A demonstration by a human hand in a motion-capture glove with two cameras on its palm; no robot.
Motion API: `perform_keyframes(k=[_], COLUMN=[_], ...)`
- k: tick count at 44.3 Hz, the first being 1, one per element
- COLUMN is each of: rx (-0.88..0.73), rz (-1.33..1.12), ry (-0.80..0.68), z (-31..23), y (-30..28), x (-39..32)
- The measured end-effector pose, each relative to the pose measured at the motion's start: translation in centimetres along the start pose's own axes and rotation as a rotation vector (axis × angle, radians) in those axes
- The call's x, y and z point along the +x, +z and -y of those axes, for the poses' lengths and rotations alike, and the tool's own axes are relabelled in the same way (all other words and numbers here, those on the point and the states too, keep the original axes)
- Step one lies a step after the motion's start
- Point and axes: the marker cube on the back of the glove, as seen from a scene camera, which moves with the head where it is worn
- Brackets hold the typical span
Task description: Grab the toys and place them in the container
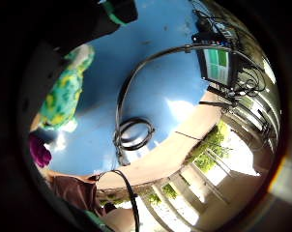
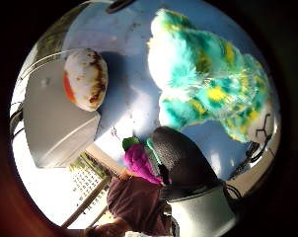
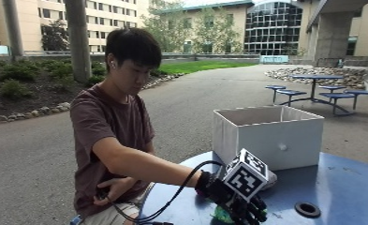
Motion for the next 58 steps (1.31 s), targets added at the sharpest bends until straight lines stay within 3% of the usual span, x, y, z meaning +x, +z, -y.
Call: perform_keyframes(k=[5,22,29,40,47,58], rx=[-0.001,0.379,0.461,0.453,0.362,0.361], rz=[0.021,-0.053,-0.068,-0.072,-0.025,-0.049], ry=[-0.036,-0.050,-0.067,-0.026,-0.067,-0.146], z=[1.1,1.8,1.9,1.7,0.9,-4.8], y=[2.2,3.5,3.5,3.5,2.2,-6.8], x=[0.2,-1.2,-1.5,-1.7,-1.8,-3.9])
